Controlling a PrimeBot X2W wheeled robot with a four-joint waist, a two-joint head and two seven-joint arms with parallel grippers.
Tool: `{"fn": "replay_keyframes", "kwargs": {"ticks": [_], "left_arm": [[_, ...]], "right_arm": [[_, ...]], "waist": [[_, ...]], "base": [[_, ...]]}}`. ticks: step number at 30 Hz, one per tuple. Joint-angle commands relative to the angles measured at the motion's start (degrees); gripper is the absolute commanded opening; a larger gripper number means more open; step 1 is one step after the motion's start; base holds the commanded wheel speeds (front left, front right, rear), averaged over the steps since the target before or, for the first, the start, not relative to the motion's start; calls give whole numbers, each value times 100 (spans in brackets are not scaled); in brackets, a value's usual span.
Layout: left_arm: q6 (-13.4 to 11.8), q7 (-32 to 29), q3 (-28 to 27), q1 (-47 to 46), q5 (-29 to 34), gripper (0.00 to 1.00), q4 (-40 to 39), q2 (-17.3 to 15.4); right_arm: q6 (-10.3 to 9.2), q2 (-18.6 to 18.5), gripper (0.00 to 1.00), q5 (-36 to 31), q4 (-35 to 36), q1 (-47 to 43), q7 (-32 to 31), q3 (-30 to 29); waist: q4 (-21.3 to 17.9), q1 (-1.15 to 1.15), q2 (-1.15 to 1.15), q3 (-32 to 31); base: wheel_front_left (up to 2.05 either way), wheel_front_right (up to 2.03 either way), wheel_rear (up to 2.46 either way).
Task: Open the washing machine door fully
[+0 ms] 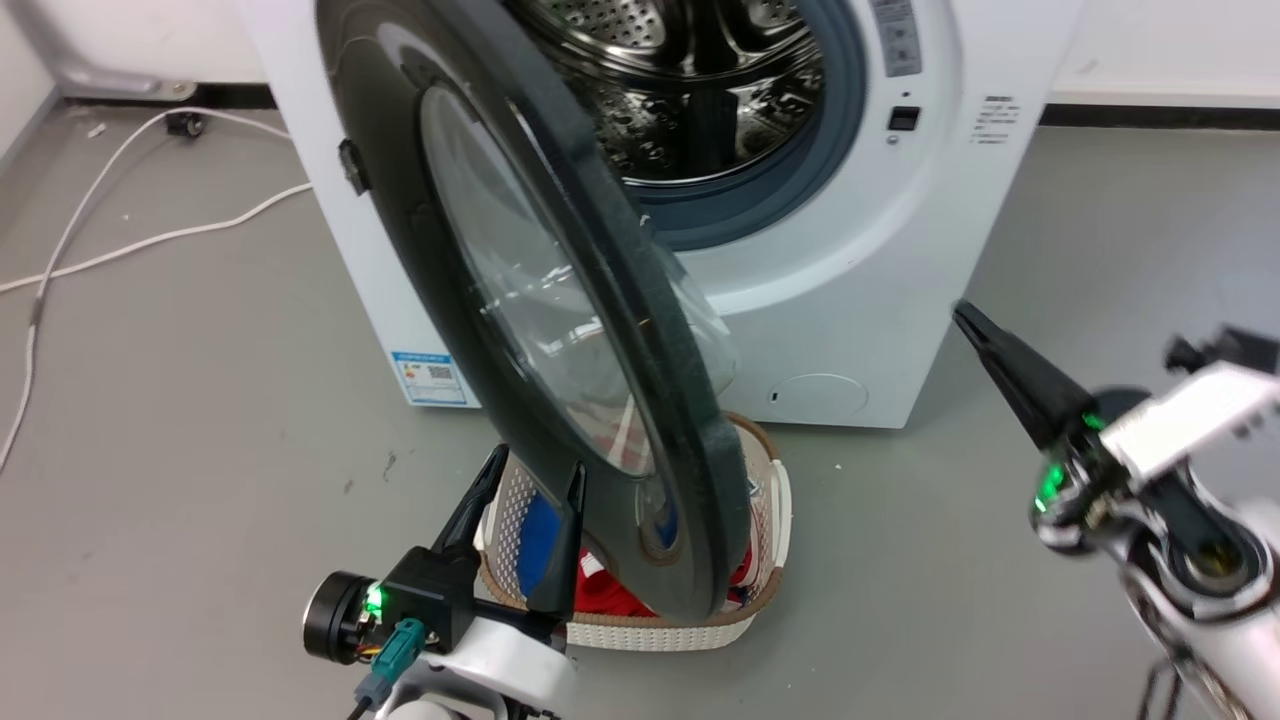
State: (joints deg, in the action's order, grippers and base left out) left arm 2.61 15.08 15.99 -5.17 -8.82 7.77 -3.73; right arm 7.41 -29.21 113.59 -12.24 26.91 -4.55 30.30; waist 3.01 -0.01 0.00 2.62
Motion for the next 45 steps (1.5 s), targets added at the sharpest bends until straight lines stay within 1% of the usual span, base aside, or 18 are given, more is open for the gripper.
{"fn": "replay_keyframes", "kwargs": {"ticks": [1, 2, 3, 7, 9, 11, 12, 14, 17, 18, 20, 21, 22, 24, 26, 27, 34, 45], "left_arm": [[23, 14, -38, 68, 29, 100, 21, -40], [19, 14, -67, 109, 30, 100, 35, -54], [16, 14, -94, 138, 27, 100, 43, -61], [1, 14, -214, 199, -16, 100, 83, -59], [-7, 14, -268, 233, -35, 100, 84, -51], [-27, 14, -323, 254, -45, 100, 80, -45], [-33, 14, -357, 265, -56, 100, 81, -43], [-50, 14, -428, 281, -70, 100, 70, -44], [-53, 13, -480, 337, -81, 100, 71, -37], [-48, 14, -493, 353, -86, 100, 78, -35], [-38, 14, -518, 360, -84, 100, 93, -33], [-38, 14, -518, 360, -84, 100, 93, -33], [-32, 14, -538, 358, -78, 100, 107, -34], [-20, 14, -543, 355, -65, 100, 124, -28], [-12, 14, -555, 353, -49, 100, 131, -24], [-39, 14, -594, 362, -30, 100, 150, -20], [-42, 14, -630, 313, 26, 100, 192, -23], [-60, 14, -648, 276, 91, 100, 229, 0]], "right_arm": [[14, -62, 47, -137, 106, -283, 190, -51], [14, -113, 94, -247, 219, -519, 435, -122], [15, -157, 100, -350, 317, -724, 665, -190], [15, -407, 100, -858, 523, -1479, 1579, -377], [14, -522, 100, -1245, 486, -1717, 1833, -442], [15, -660, 100, -1869, 287, -1873, 1945, -568], [15, -617, 100, -2183, 185, -1921, 1962, -715], [15, -488, 100, -3167, -51, -1974, 1973, -1278], [15, -104, 100, -4908, -256, -2111, 1966, -2011], [15, 21, 100, -5545, -226, -2127, 1968, -2283], [15, 427, 100, -6647, -61, -2246, 1968, -2693], [15, 427, 100, -6647, -61, -2246, 1968, -2693], [13, 799, 100, -7640, 218, -2412, 1958, -2994], [7, 1183, 100, -8469, 587, -2587, 1814, -3233], [7, 1618, 100, -9026, 989, -2757, 1672, -3398], [7, 2012, 100, -9814, 1367, -3040, 1413, -3452], [7, 2347, 100, -10467, 1486, -3283, 1164, -3232], [7, 2364, 100, -10815, 1330, -3153, 1211, -3123]], "waist": [[-82, 1, 0, -65], [-116, 1, 0, -93], [-148, 1, 0, -115], [-251, 1, 0, -184], [-301, 1, 0, -202], [-351, 1, 0, -219], [-374, 1, 0, -234], [-423, 1, 0, -254], [-471, 1, 0, -293], [-481, 1, 0, -300], [-492, 1, 0, -319], [-492, 1, 0, -319], [-484, 1, 0, -337], [-467, 1, 0, -360], [-453, 1, 0, -369], [-447, 1, 0, -379], [-423, 1, 0, -361], [-343, 1, 0, -304]], "base": [[0, 0, 0], [0, 0, 0], [0, 0, 0], [0, 0, 0], [0, 0, 0], [0, 0, 0], [0, 0, 0], [0, 0, 0], [0, 0, 0], [0, 0, 0], [0, 0, 0], [0, 0, 0], [0, 0, 0], [0, 0, 0], [0, 0, 0], [0, 0, 0], [0, 0, 0], [0, 0, 0]]}}
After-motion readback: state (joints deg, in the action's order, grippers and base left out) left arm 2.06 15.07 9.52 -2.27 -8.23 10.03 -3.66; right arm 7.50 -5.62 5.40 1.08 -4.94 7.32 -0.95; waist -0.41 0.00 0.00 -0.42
